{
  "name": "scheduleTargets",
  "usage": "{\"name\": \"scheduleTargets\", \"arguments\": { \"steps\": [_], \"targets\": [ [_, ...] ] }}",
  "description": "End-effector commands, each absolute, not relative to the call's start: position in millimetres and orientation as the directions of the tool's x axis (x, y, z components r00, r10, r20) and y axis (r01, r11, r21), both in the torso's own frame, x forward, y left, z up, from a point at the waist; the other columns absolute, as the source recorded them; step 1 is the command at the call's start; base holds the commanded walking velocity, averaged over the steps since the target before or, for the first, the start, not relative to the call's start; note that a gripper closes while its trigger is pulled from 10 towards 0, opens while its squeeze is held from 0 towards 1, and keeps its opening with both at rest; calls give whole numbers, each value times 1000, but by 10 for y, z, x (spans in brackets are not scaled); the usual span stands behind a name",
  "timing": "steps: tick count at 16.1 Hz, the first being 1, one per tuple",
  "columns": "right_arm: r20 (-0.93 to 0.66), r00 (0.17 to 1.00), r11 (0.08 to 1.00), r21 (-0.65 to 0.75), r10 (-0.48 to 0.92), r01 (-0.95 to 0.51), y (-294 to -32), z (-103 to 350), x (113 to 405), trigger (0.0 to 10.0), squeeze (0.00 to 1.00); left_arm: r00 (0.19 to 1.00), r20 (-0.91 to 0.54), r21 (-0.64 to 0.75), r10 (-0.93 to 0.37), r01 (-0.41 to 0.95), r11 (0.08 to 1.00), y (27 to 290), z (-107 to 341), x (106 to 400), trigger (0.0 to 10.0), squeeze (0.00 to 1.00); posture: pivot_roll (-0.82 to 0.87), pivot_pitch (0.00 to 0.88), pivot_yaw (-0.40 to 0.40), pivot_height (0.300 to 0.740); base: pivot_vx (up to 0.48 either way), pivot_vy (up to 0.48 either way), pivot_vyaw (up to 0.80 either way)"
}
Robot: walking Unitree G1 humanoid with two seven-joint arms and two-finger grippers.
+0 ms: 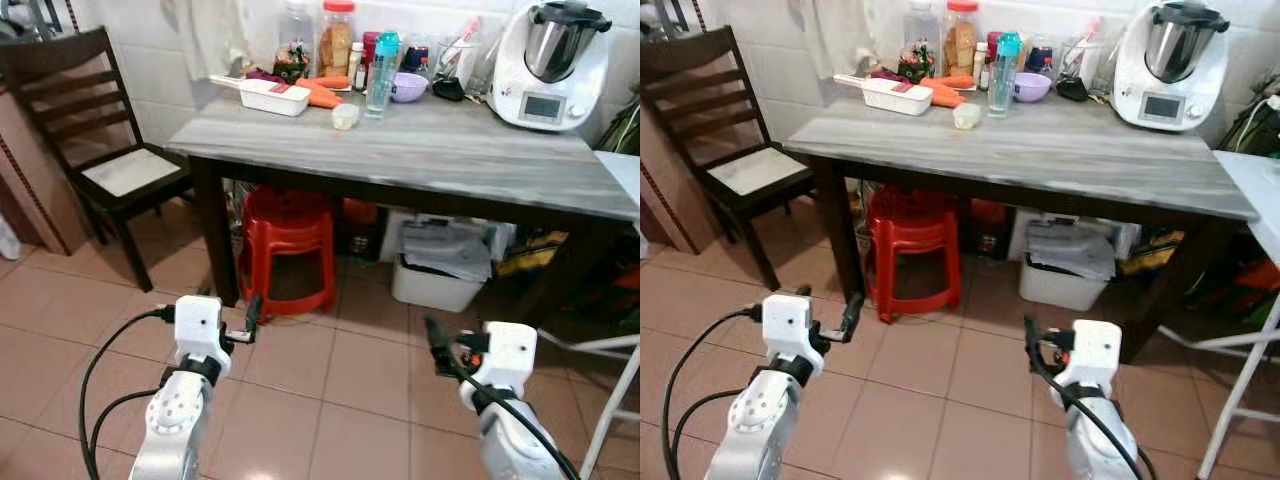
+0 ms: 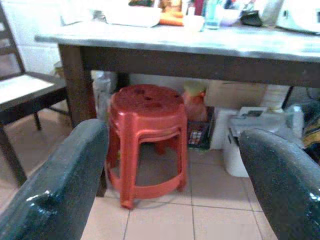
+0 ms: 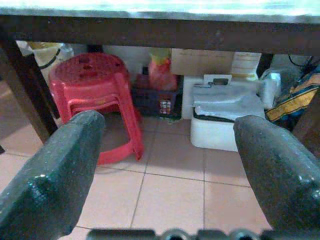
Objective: Setting the table
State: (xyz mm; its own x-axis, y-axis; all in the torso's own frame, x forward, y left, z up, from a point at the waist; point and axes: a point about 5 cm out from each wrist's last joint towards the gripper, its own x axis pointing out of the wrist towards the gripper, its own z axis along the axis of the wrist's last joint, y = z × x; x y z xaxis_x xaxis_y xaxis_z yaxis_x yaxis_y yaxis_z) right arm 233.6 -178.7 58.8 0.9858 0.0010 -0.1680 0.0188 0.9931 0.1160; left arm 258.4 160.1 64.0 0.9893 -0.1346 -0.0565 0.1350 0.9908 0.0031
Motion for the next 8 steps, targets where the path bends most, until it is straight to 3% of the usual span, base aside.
{"name": "scheduleTargets", "arguments": {
  "steps": [1, 8],
  "targets": [
    [-151, 988, 992, 124, 22, -3, -1733, 626, 2378, 10000, 0, 991, -49, 14, -124, 124, 992, 1661, 675, 2595, 10000, 0, 42, 0, -62, 740, 0, -304, 0],
    [-127, 992, 993, 115, 16, -2, -1754, 697, 2397, 10000, 0, 989, -50, 2, -140, 141, 990, 1621, 673, 2597, 10000, 0, 32, 0, -66, 740, 0, -327, 0]
  ]
}}
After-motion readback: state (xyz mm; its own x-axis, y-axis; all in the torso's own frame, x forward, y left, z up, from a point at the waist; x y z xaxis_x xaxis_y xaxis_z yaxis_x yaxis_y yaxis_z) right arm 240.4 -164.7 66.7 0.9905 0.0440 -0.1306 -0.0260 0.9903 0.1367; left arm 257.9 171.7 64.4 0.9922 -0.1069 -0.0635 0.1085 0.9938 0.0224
